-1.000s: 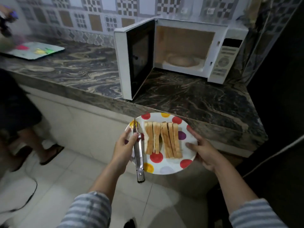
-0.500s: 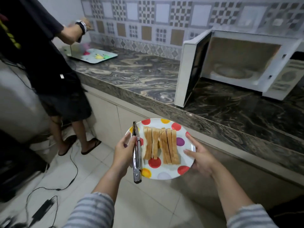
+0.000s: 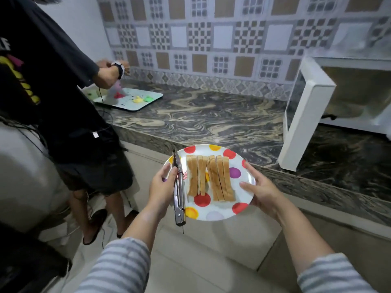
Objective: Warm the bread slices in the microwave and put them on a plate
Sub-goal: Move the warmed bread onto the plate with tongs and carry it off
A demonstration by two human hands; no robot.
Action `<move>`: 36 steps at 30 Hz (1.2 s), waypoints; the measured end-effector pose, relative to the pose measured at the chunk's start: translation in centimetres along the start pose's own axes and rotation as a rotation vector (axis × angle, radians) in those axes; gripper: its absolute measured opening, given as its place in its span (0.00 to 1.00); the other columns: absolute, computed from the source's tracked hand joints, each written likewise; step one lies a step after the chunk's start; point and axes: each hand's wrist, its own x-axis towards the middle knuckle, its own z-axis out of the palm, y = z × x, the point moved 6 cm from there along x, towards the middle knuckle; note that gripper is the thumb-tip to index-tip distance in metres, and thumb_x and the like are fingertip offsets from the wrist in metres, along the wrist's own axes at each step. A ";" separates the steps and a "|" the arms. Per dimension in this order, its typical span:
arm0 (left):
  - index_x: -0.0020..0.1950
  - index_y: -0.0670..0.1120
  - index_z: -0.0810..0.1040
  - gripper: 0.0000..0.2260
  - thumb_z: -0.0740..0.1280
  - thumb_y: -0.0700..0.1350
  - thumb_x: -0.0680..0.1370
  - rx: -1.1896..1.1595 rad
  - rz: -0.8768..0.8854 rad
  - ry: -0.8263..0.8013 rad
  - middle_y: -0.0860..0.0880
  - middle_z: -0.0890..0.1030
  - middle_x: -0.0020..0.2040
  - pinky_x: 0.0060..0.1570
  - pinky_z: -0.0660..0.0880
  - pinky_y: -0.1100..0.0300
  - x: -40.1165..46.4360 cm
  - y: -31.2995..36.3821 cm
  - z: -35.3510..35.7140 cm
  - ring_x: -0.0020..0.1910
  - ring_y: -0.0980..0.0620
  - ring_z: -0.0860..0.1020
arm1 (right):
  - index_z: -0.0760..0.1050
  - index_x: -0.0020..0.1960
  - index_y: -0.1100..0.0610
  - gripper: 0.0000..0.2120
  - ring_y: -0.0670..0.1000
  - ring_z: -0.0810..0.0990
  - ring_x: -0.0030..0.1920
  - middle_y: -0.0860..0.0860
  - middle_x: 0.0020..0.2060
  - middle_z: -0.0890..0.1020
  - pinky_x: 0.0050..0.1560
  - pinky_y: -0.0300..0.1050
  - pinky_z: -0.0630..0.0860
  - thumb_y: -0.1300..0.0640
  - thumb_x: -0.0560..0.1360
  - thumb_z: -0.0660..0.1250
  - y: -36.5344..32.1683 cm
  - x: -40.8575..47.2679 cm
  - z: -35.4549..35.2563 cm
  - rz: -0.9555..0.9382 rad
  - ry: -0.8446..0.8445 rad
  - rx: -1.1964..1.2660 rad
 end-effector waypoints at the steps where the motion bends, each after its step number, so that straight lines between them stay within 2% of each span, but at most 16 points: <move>1: 0.73 0.49 0.68 0.22 0.64 0.51 0.80 0.004 0.002 -0.014 0.50 0.78 0.63 0.60 0.75 0.53 1.4 0.4 0.0 0.58 0.51 0.78 | 0.64 0.72 0.41 0.31 0.57 0.83 0.52 0.49 0.57 0.82 0.38 0.49 0.81 0.67 0.77 0.65 -0.7 1.0 0.3 -0.012 0.000 -0.010; 5: 0.73 0.48 0.67 0.22 0.64 0.50 0.80 -0.027 0.008 -0.053 0.49 0.77 0.65 0.64 0.72 0.49 7.0 1.9 1.3 0.60 0.50 0.77 | 0.71 0.62 0.37 0.28 0.54 0.84 0.48 0.50 0.51 0.85 0.39 0.48 0.81 0.70 0.76 0.63 -3.9 5.3 0.8 -0.058 -0.005 -0.041; 9: 0.72 0.47 0.68 0.22 0.65 0.50 0.79 -0.022 0.032 -0.076 0.50 0.76 0.66 0.64 0.72 0.51 12.7 3.1 4.0 0.59 0.50 0.77 | 0.66 0.73 0.46 0.32 0.56 0.81 0.53 0.54 0.56 0.82 0.49 0.47 0.81 0.72 0.76 0.63 -5.6 10.9 -1.0 -0.085 0.112 -0.114; 11: 0.72 0.46 0.69 0.22 0.65 0.49 0.79 -0.025 0.041 -0.094 0.50 0.76 0.66 0.61 0.72 0.56 15.6 3.6 5.8 0.58 0.52 0.77 | 0.63 0.75 0.49 0.33 0.56 0.81 0.55 0.55 0.59 0.81 0.50 0.46 0.81 0.71 0.76 0.64 -6.0 13.7 -2.2 -0.091 0.139 -0.119; 14: 0.73 0.42 0.67 0.22 0.64 0.46 0.80 -0.022 0.046 -0.139 0.48 0.74 0.68 0.57 0.70 0.62 19.6 4.1 8.8 0.57 0.54 0.76 | 0.62 0.74 0.45 0.32 0.56 0.82 0.53 0.54 0.59 0.81 0.44 0.47 0.81 0.68 0.77 0.64 -6.7 17.3 -4.0 -0.058 0.169 -0.090; 16: 0.73 0.43 0.66 0.22 0.64 0.47 0.80 0.000 0.027 -0.159 0.48 0.73 0.69 0.57 0.69 0.61 22.2 4.2 10.7 0.57 0.54 0.75 | 0.60 0.75 0.45 0.31 0.54 0.81 0.56 0.53 0.61 0.80 0.48 0.45 0.80 0.66 0.78 0.64 -7.3 19.5 -5.3 -0.070 0.188 -0.164; 19: 0.73 0.44 0.67 0.22 0.65 0.48 0.80 0.045 0.028 -0.160 0.48 0.73 0.69 0.60 0.69 0.60 25.8 4.6 13.4 0.60 0.51 0.74 | 0.58 0.76 0.47 0.30 0.49 0.75 0.61 0.48 0.66 0.73 0.54 0.36 0.75 0.63 0.79 0.63 -8.5 22.4 -6.8 -0.109 0.249 -0.326; 22: 0.74 0.45 0.66 0.24 0.65 0.49 0.79 0.089 0.028 -0.184 0.48 0.71 0.71 0.63 0.68 0.57 28.5 4.9 16.0 0.64 0.48 0.73 | 0.57 0.76 0.46 0.28 0.48 0.72 0.63 0.47 0.65 0.72 0.59 0.39 0.70 0.62 0.80 0.61 -9.2 25.1 -8.0 -0.115 0.310 -0.386; 24: 0.74 0.47 0.66 0.24 0.65 0.51 0.79 0.126 0.044 -0.196 0.46 0.73 0.69 0.64 0.70 0.53 30.1 5.1 17.7 0.62 0.46 0.75 | 0.57 0.76 0.47 0.27 0.48 0.71 0.63 0.47 0.64 0.72 0.60 0.39 0.68 0.62 0.81 0.59 -9.4 26.7 -9.1 -0.115 0.349 -0.386; 26: 0.73 0.49 0.67 0.24 0.65 0.51 0.78 0.164 0.068 -0.212 0.48 0.74 0.68 0.63 0.71 0.52 31.7 5.2 19.5 0.60 0.47 0.76 | 0.55 0.77 0.47 0.28 0.50 0.67 0.69 0.46 0.65 0.70 0.67 0.43 0.64 0.60 0.81 0.60 -9.0 28.4 -10.4 -0.092 0.384 -0.411; 28: 0.70 0.51 0.70 0.19 0.65 0.50 0.79 0.179 0.088 -0.235 0.54 0.74 0.64 0.58 0.71 0.57 32.8 5.4 20.9 0.58 0.51 0.76 | 0.50 0.76 0.41 0.30 0.54 0.56 0.76 0.46 0.72 0.64 0.75 0.54 0.56 0.53 0.81 0.61 -8.0 29.6 -11.8 -0.049 0.411 -0.471; 30: 0.65 0.54 0.72 0.14 0.65 0.50 0.79 0.209 0.110 -0.262 0.54 0.76 0.61 0.55 0.71 0.58 33.5 5.2 22.2 0.56 0.52 0.76 | 0.46 0.76 0.37 0.31 0.56 0.46 0.78 0.50 0.78 0.55 0.76 0.60 0.49 0.48 0.80 0.60 -6.7 30.7 -13.3 0.049 0.445 -0.534; 31: 0.66 0.54 0.73 0.15 0.64 0.51 0.79 0.228 0.108 -0.272 0.52 0.77 0.63 0.58 0.70 0.55 34.0 4.9 22.7 0.58 0.50 0.76 | 0.45 0.76 0.38 0.31 0.56 0.42 0.78 0.52 0.78 0.49 0.76 0.61 0.45 0.47 0.80 0.59 -6.2 31.1 -13.8 0.112 0.461 -0.586; 33: 0.71 0.51 0.70 0.20 0.63 0.54 0.79 0.332 0.093 -0.268 0.49 0.73 0.69 0.71 0.60 0.45 34.8 3.9 23.2 0.70 0.44 0.68 | 0.43 0.77 0.39 0.30 0.58 0.37 0.77 0.55 0.78 0.41 0.73 0.60 0.34 0.45 0.81 0.55 -5.7 31.3 -14.2 0.239 0.484 -0.757; 35: 0.74 0.49 0.66 0.24 0.59 0.57 0.80 0.499 0.086 -0.253 0.48 0.67 0.74 0.75 0.46 0.46 35.3 2.9 23.3 0.77 0.46 0.55 | 0.40 0.77 0.40 0.29 0.58 0.37 0.77 0.56 0.77 0.40 0.70 0.61 0.29 0.43 0.82 0.51 -5.7 31.2 -14.1 0.304 0.488 -0.916; 36: 0.75 0.49 0.65 0.25 0.57 0.58 0.80 0.585 0.112 -0.253 0.47 0.65 0.75 0.75 0.43 0.49 35.4 2.7 23.4 0.77 0.49 0.53 | 0.39 0.77 0.41 0.28 0.56 0.37 0.77 0.55 0.78 0.41 0.70 0.61 0.29 0.44 0.82 0.50 -5.8 31.1 -13.8 0.312 0.479 -0.968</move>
